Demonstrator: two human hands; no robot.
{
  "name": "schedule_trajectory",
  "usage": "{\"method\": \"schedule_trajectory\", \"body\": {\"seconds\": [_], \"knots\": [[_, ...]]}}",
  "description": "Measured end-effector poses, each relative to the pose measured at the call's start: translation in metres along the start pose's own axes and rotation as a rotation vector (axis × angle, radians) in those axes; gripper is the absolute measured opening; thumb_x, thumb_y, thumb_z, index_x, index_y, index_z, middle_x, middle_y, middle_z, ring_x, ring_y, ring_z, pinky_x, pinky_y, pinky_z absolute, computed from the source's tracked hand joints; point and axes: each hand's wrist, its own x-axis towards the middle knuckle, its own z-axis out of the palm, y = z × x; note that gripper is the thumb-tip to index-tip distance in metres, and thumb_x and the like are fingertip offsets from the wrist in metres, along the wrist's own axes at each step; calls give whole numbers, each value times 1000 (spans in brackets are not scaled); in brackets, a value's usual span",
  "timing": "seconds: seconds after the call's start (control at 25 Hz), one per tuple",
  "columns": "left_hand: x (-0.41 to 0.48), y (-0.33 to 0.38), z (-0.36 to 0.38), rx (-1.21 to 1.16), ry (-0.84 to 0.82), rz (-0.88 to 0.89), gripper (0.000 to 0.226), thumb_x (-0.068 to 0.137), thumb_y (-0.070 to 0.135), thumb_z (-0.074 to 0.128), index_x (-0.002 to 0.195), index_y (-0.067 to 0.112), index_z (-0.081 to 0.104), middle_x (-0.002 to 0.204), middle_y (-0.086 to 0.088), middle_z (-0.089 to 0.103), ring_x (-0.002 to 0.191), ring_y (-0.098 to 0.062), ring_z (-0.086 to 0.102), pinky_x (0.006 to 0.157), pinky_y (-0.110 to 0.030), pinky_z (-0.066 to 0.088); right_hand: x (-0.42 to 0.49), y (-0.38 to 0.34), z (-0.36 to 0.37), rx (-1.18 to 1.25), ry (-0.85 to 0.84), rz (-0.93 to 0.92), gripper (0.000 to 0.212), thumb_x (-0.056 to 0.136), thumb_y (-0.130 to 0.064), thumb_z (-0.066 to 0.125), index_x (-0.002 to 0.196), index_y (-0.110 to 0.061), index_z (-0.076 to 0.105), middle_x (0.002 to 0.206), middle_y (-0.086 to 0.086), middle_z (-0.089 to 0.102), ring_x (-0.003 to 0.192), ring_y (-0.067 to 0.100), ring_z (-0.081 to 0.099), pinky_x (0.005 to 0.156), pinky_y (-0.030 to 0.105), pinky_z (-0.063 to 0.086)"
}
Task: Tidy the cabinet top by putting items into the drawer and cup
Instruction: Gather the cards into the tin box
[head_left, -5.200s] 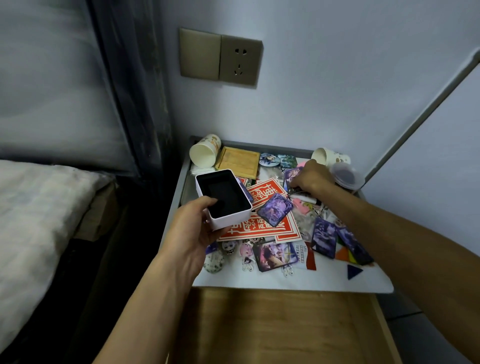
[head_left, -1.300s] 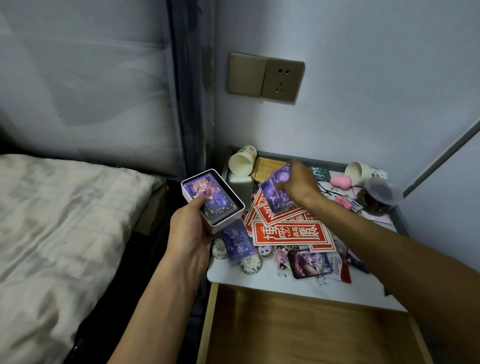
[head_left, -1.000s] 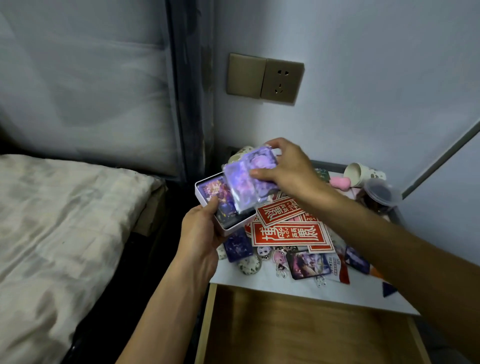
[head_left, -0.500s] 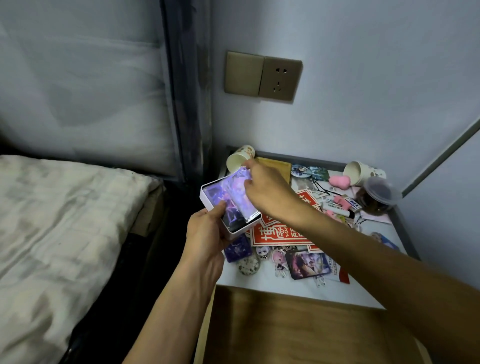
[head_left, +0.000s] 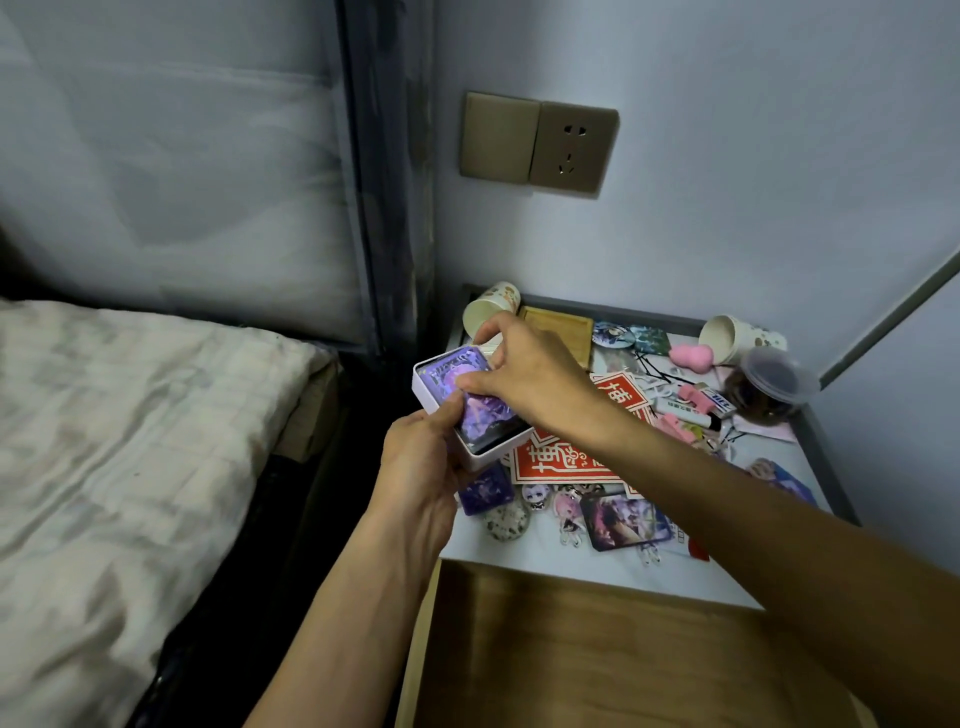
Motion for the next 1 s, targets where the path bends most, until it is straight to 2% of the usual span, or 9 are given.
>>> {"method": "schedule_trajectory", "body": {"seconds": [0.12,0.2,0.32,0.4,0.48,0.56,0.76,0.88,1.0], "knots": [[5,5,-3,-43,45,23,20,96,12,57,109,-2,64,92,-18,72,73,-26,68,78,-48,57,-9,13,-13,36,85,-71,24,87,-22,70,108,-22,60,87,-7,60,79,10,58,67,23,48],[6,7,-4,-54,60,23,20,97,13,56,110,-1,63,94,-17,72,76,-27,68,81,-50,56,-27,37,-29,25,-48,-30,18,88,-19,69,103,-26,61,88,-10,59,80,7,60,67,17,49],[3,4,-1,-46,49,11,15,96,14,57,102,2,64,81,-11,73,67,-22,69,72,-42,58,-63,92,-38,-328,-309,18,28,81,-26,75,107,-26,64,99,-10,61,85,6,56,66,14,39],[-1,1,3,-31,38,-10,13,96,14,57,98,3,64,76,-8,73,62,-19,70,66,-37,59,-81,121,-32,-555,-375,-16,40,79,-32,77,115,-26,63,113,-6,59,94,5,50,72,17,38],[-5,-2,7,-12,15,-27,14,96,14,57,100,3,64,85,-11,74,69,-22,70,74,-40,57,-93,136,-26,-583,-372,-27,53,77,-35,78,126,-27,57,124,-4,53,106,11,48,81,26,42],[-6,-6,9,5,-2,-33,17,96,15,57,105,2,63,100,-17,72,79,-26,68,83,-44,53,-96,142,-24,-564,-342,-59,59,76,-36,79,129,-27,54,125,-3,50,110,13,47,82,28,42],[-4,-4,10,11,1,-40,21,96,16,57,110,1,63,102,-16,71,76,-24,69,72,-39,58,-91,147,-22,-582,-271,-212,56,72,-38,81,122,-26,57,116,-5,48,105,10,42,85,27,41],[1,1,5,-6,17,-31,16,97,16,57,103,4,64,91,-12,73,73,-23,71,66,-38,59,-89,151,-21,-576,-233,-246,50,72,-38,80,114,-25,59,113,-7,50,104,10,41,84,26,35],[3,7,-1,-34,22,-29,15,97,16,57,102,3,64,94,-13,72,78,-25,71,76,-44,59,-81,147,-24,-469,-249,-184,30,76,-34,78,101,-27,64,102,-12,62,97,7,50,90,31,36]]}}
